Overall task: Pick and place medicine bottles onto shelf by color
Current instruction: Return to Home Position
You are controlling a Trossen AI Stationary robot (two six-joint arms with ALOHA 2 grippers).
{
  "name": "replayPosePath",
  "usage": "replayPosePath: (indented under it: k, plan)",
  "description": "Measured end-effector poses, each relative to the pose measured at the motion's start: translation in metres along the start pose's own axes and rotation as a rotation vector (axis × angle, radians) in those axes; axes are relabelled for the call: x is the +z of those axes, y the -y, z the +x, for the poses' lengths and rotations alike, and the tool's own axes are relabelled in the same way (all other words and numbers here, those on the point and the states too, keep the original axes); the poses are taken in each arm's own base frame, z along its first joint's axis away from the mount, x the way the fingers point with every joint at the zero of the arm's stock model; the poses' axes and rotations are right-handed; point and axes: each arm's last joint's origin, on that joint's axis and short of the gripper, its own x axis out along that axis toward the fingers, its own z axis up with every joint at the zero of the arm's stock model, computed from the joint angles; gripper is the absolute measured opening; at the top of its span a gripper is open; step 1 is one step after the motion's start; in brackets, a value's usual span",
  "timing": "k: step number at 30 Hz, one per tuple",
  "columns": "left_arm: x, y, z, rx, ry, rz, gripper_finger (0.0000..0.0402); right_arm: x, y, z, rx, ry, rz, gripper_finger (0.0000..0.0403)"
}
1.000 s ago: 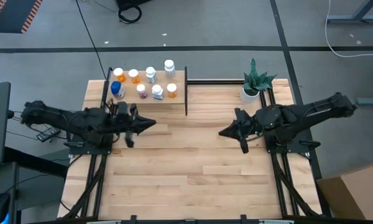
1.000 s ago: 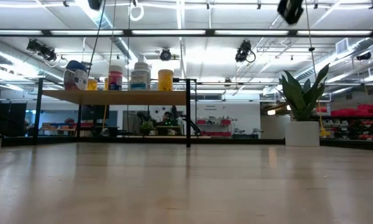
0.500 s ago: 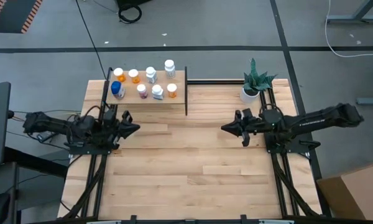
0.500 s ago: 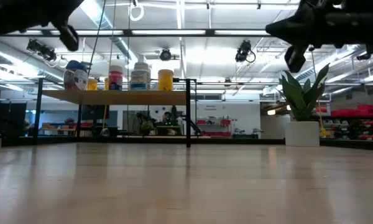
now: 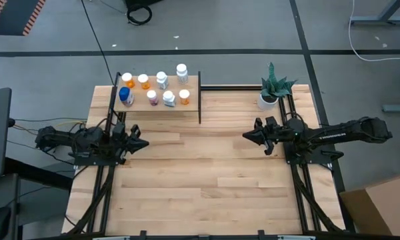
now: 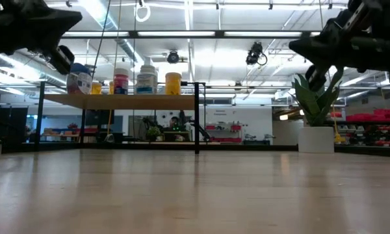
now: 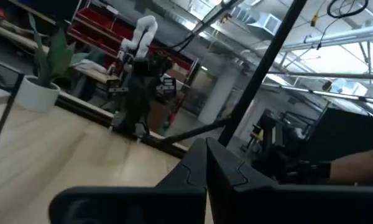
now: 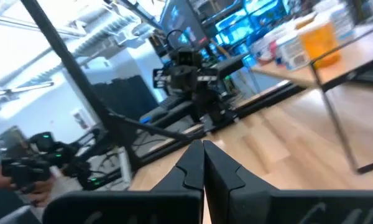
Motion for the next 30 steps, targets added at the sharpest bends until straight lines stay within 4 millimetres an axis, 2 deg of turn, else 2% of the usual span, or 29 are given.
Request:
replayPosePath:
  k: [9,16,20,24,30]
  plan:
    - [-0.001,-0.002,-0.002,0.035,-0.009,0.269,0.0019,0.003,0.001,0.001,-0.003,0.004,-0.083,0.0015]
    - [-0.003,-0.003,-0.002,0.042,-0.028,0.293,0.0034,0.021,-0.007,0.009,0.022,0.062,-0.082,0.0019]
    - [-0.003,-0.003,-0.002,0.043,-0.030,0.293,0.0032,0.042,-0.017,0.017,0.056,0.128,-0.093,0.0020]
    - [-0.003,-0.003,-0.002,0.044,-0.031,0.293,0.0025,0.075,-0.034,0.026,0.109,0.230,-0.112,0.0021]
    - [-0.005,-0.004,-0.002,0.050,-0.049,0.295,0.0027,0.113,-0.057,0.017,0.188,0.427,-0.139,0.0021]
